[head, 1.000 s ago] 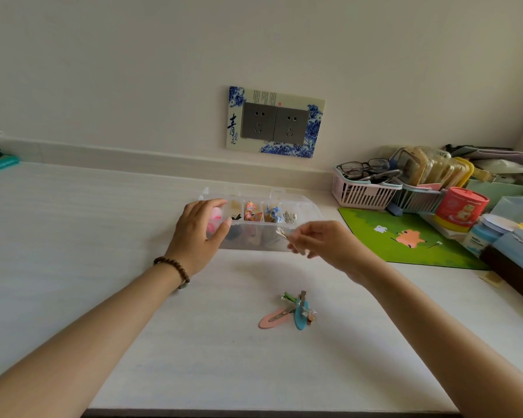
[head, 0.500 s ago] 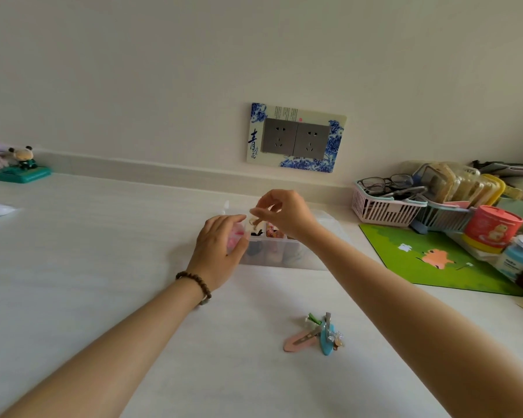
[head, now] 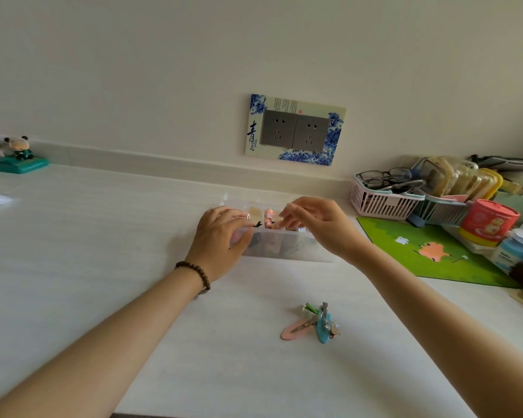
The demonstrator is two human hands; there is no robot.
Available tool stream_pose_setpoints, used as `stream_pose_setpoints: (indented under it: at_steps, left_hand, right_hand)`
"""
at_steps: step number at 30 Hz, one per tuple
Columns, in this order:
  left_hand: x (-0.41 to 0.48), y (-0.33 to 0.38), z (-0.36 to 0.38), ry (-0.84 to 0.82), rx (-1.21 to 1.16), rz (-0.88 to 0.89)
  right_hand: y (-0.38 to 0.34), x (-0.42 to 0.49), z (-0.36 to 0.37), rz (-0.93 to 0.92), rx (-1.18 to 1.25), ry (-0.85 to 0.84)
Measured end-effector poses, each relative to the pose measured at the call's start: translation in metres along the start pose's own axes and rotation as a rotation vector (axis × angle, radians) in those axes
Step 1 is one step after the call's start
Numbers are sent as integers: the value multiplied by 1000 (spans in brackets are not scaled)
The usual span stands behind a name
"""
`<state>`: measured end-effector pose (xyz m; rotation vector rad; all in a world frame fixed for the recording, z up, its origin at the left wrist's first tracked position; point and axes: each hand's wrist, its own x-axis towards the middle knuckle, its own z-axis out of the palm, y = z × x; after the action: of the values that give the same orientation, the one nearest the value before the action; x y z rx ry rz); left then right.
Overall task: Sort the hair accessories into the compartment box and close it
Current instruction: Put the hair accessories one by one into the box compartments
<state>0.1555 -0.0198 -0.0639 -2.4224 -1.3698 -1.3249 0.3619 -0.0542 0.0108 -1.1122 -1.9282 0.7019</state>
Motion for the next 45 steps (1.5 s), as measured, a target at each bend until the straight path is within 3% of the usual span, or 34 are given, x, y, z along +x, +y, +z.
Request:
stream_pose_setpoints:
  at_steps: [8, 17, 24, 34, 45]
  left_hand:
    - [-2, 7, 0, -6, 22, 61]
    - [-3, 6, 0, -29, 56, 88]
    - [-4, 6, 2, -17, 60, 87]
    - [-4, 1, 2, 18, 37, -45]
    - [-4, 2, 0, 13, -57, -90]
  right_hand:
    - [14, -66, -29, 142, -309, -396]
    - [23, -84, -14, 164, -311, -427]
    - [27, -79, -12, 115, -268, -307]
    - [3, 11, 8, 20, 15, 169]
    - [17, 55, 28, 79, -82, 182]
